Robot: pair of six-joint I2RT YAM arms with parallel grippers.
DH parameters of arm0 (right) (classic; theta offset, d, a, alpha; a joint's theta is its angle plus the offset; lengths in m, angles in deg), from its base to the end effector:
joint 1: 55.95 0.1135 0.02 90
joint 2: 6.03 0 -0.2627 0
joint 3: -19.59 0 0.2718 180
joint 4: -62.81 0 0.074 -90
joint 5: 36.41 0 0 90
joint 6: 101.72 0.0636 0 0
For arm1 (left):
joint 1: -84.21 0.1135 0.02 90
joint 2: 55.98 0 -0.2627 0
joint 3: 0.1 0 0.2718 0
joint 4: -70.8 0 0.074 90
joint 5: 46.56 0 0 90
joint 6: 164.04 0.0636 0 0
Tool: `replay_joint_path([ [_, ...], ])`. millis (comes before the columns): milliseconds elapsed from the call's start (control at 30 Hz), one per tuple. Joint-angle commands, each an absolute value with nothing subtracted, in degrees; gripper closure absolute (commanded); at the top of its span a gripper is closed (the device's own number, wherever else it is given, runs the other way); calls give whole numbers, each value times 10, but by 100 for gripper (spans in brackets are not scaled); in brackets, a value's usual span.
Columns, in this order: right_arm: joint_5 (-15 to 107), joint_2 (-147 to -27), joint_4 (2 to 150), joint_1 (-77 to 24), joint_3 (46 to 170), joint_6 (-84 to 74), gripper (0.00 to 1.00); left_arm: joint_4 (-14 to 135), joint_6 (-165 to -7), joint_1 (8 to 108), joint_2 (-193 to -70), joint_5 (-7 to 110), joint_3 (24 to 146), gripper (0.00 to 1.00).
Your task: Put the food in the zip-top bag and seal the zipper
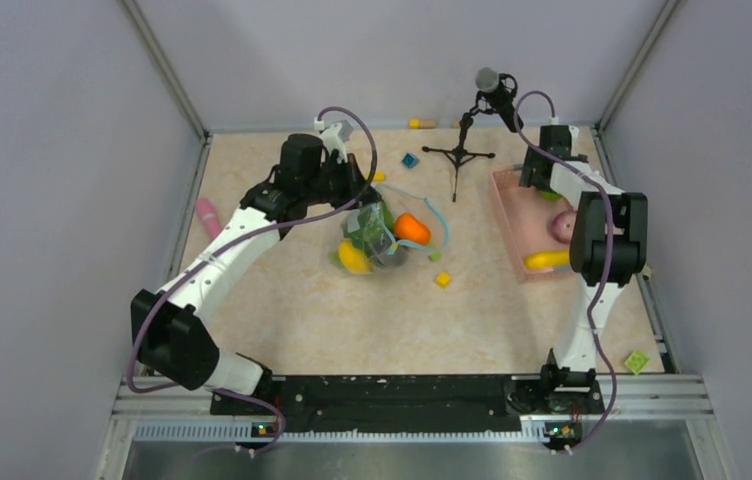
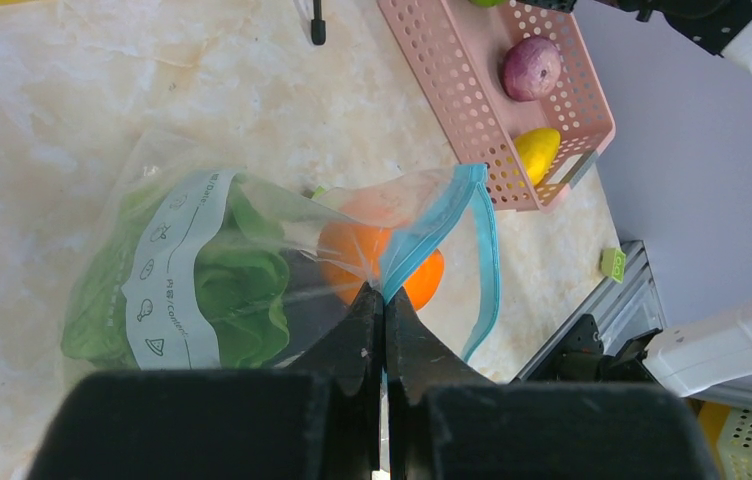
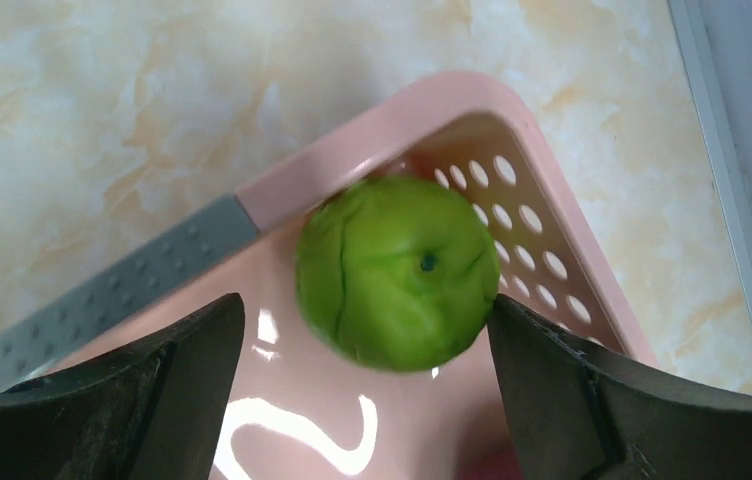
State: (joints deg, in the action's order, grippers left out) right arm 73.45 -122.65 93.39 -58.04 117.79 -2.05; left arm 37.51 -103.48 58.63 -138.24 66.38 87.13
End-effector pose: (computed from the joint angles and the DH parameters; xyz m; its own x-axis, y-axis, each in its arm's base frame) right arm 0.4823 -0.0392 0.1615 -0.7003 0.1836 -0.6898 0.3801 0.9139 -0.1425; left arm 0.3249 -0.1830 0.3345 -0.7202 -0.1571 -0.6758 0.4055 0.6950 -0.5937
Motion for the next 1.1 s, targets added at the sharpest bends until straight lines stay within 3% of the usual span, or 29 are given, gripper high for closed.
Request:
replay_joint_path([
  [0,767,-1273,880,-591,1226,-39,13,406,-1025,589,-1378,676,894,100],
  [133,768,-1281,861,-593,1224,-43,30,405,-1025,589,-1373,677,891,100],
  [267,765,-1247,818,-594,1178,-55,61,406,-1028,589,-1369,679,889,100],
  [367,776,-1201,814,-593,1146,-64,71,410,-1031,589,-1364,678,883,100],
  [567,706,-1064,852,-593,1074,-61,75,425,-1040,590,-1361,680,872,100],
  [667,583,-966,851,-593,1020,-42,75,428,-1043,589,-1365,685,872,100],
  [833,278,-838,835,-571,962,10,76,430,-1049,589,-1373,702,874,100],
  [933,161,-786,812,-495,939,42,75,428,-1051,589,-1373,701,871,100],
  [1067,117,-760,799,-377,931,48,73,426,-1053,589,-1367,709,868,100],
])
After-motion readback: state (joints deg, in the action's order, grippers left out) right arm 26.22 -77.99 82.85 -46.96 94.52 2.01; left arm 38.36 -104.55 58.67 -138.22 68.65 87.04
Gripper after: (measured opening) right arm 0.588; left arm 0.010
